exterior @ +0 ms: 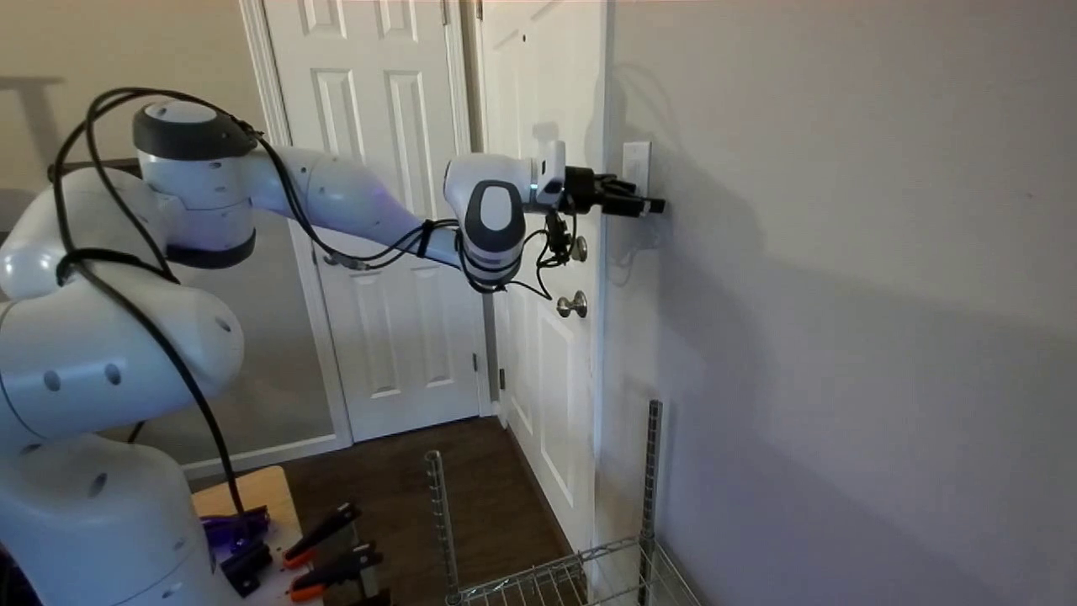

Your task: Flip the switch to turn off the light

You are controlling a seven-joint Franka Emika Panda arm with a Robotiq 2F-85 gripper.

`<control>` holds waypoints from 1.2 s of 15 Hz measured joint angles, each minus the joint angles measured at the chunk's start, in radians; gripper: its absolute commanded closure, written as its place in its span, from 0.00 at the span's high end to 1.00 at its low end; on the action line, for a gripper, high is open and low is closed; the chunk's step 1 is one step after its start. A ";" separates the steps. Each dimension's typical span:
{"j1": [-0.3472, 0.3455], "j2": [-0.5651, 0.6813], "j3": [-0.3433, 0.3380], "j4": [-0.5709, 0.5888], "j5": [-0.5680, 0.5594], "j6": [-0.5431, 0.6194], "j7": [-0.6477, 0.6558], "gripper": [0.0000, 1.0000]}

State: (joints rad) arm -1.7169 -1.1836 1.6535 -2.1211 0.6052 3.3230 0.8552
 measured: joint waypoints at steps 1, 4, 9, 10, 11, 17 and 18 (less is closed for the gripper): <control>0.007 0.000 -0.002 -0.008 0.000 0.000 0.000 1.00; 0.060 0.002 -0.016 -0.076 0.000 -0.001 0.000 1.00; 0.268 0.008 -0.072 -0.245 0.002 -0.031 0.000 1.00; 0.305 0.008 -0.085 -0.269 0.002 -0.050 0.000 1.00; 0.337 0.008 -0.097 -0.289 0.002 -0.074 0.000 1.00; 0.434 0.008 -0.139 -0.332 0.002 -0.207 0.003 1.00; 0.437 0.007 -0.141 -0.332 0.001 -0.221 0.008 1.00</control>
State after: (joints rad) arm -1.2797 -1.1761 1.5129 -2.4530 0.6064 3.1018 0.8630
